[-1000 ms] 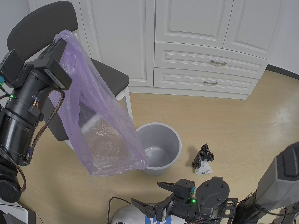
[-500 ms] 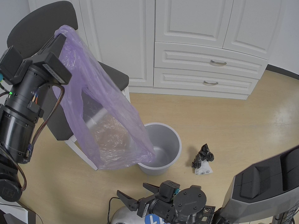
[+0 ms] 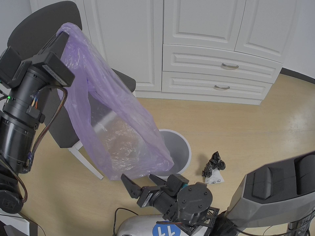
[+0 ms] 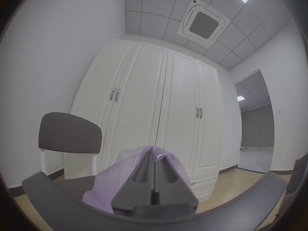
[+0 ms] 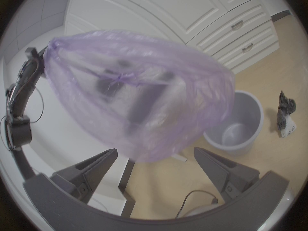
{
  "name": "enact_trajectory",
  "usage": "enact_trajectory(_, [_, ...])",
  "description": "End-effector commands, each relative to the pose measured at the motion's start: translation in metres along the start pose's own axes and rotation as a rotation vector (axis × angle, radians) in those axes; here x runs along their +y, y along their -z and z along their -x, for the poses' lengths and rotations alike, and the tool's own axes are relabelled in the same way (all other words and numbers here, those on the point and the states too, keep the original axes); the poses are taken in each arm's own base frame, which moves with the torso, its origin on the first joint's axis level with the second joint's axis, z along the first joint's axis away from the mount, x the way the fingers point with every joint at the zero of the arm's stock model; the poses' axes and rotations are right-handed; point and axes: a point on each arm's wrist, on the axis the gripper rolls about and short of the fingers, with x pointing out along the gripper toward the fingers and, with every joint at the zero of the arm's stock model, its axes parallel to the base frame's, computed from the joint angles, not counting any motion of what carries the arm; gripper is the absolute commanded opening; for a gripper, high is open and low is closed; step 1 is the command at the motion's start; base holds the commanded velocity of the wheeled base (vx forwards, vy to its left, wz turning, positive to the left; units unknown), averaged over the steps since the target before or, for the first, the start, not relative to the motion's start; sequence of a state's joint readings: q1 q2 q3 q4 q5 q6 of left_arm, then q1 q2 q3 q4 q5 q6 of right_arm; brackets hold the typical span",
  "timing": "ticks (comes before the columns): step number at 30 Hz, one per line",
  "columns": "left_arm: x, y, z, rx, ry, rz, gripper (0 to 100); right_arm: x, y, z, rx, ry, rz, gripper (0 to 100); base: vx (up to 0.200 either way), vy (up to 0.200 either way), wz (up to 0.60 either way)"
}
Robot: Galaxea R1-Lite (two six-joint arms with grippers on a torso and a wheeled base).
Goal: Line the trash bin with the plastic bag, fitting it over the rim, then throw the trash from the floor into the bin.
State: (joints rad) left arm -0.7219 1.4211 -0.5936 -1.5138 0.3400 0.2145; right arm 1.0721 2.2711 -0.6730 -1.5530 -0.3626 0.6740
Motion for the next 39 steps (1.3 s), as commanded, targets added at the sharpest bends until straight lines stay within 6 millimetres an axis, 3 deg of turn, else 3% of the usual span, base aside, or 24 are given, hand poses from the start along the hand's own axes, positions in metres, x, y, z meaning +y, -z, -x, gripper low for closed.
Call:
enact_trajectory(1, [0.000,-0.003,0.001,-0.007,0.002,0.004,0,-0.002,-0.016,-0.008,-0.075,0.009,-0.010,100,0.000,0.000,0.00])
enact_trajectory(18, [-0.002,-0.015,0.006,-0.037,0.017,0.031,0,-0.049,-0.056,-0.027,-0.183,0.129,0.056,100,0.000,0.000,0.00])
enact_trajectory(26, [-0.001,-0.017,0.007,-0.044,0.015,0.035,0,-0.076,-0.100,-0.023,-0.232,0.133,0.090,100,0.000,0.000,0.00])
enact_trajectory(29, [-0.001,-0.017,0.007,-0.044,0.015,0.033,0,-0.077,-0.113,-0.022,-0.263,0.122,0.080,100,0.000,0.000,0.00])
enact_trajectory(34, [-0.002,-0.017,0.008,-0.040,0.022,0.037,0,-0.065,-0.162,-0.007,-0.364,0.034,-0.003,100,0.000,0.000,0.00])
enact_trajectory(37, [-0.007,-0.016,0.009,-0.034,0.040,0.046,0,-0.057,-0.172,0.000,-0.360,0.026,-0.037,100,0.000,0.000,0.00])
enact_trajectory(39, [-0.009,-0.015,0.009,-0.031,0.048,0.040,0,-0.051,-0.169,0.003,-0.338,0.017,-0.056,100,0.000,0.000,0.00])
